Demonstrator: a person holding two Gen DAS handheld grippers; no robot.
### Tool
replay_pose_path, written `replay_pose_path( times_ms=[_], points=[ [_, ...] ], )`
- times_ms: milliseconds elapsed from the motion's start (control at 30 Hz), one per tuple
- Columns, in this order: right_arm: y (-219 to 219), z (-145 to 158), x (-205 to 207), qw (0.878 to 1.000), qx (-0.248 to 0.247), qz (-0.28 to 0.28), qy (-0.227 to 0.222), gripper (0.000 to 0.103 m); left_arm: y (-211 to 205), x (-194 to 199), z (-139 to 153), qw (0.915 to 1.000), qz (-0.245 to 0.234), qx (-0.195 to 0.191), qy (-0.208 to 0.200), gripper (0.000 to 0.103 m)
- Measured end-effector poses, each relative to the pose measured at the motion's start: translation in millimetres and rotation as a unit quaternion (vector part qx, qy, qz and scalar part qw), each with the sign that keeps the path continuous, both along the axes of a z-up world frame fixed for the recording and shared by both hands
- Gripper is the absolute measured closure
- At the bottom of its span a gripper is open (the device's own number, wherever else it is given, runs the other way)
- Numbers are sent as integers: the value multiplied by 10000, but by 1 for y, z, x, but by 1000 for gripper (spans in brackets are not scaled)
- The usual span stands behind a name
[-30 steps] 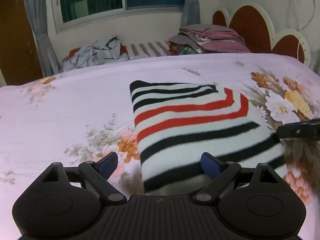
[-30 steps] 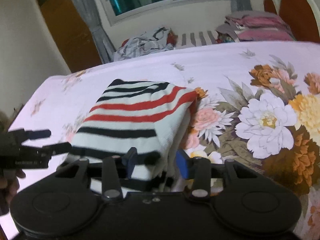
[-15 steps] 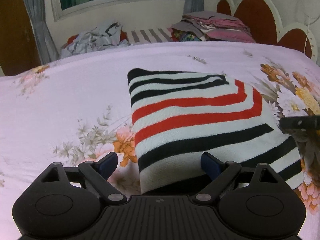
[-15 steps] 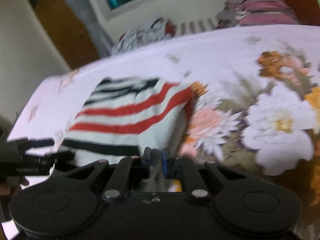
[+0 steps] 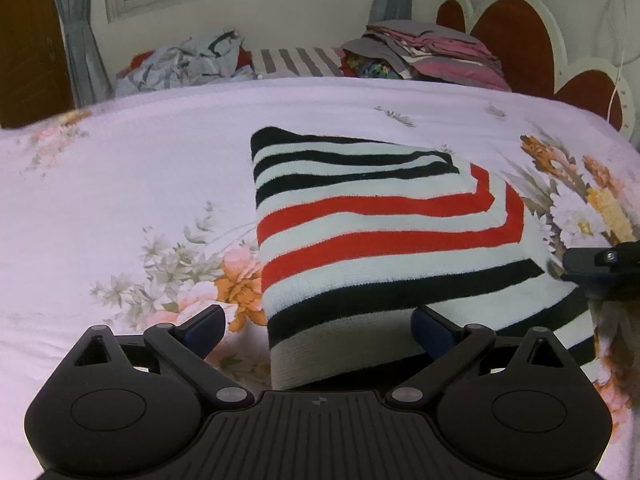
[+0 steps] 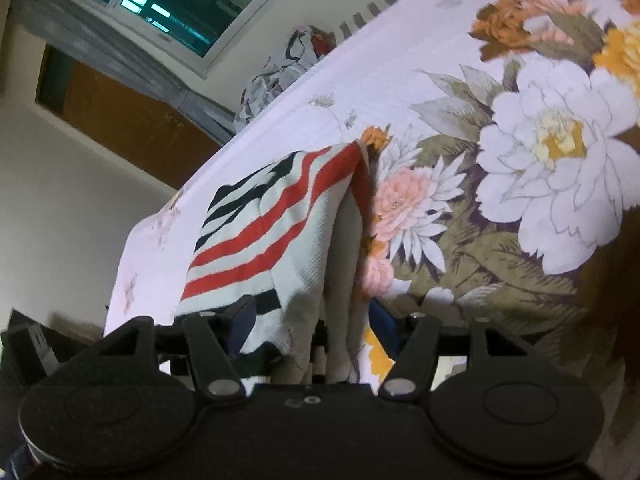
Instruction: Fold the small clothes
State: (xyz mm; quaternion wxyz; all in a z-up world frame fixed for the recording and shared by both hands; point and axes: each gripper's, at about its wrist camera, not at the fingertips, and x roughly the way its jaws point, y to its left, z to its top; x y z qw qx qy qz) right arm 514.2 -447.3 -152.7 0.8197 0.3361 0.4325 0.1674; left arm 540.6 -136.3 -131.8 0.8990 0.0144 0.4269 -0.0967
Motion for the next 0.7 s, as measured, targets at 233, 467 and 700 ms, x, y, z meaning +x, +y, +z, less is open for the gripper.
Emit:
replay_pose_path(
  times_ms=[233, 467, 700],
  points=[
    [-9, -15, 3, 9983, 479, -166, 277, 38, 29, 16, -17, 9896, 183, -1278, 633, 5],
    [-10, -24, 10, 9949, 846, 57, 538, 36, 41, 26, -39, 9749, 204, -1982, 993, 5],
    [6, -29, 27, 9926, 886, 383, 735, 41, 33, 36, -48, 9708, 79, -2191, 973, 6]
  ],
)
